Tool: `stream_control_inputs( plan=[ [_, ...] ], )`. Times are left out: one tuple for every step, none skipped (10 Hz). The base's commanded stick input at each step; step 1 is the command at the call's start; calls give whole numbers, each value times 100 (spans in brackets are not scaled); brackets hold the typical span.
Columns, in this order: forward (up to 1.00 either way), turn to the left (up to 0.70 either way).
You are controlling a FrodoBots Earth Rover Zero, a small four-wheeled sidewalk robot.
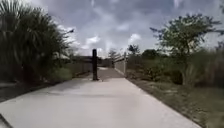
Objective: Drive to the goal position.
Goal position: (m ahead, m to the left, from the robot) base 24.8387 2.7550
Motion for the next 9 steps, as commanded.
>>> stream_control_inputs(
  plan=[
    [70,0],
    [70,0],
    [70,0],
    [70,0],
    [70,0],
    [70,0],
    [70,0],
    [70,0],
    [70,-2]
  ],
)
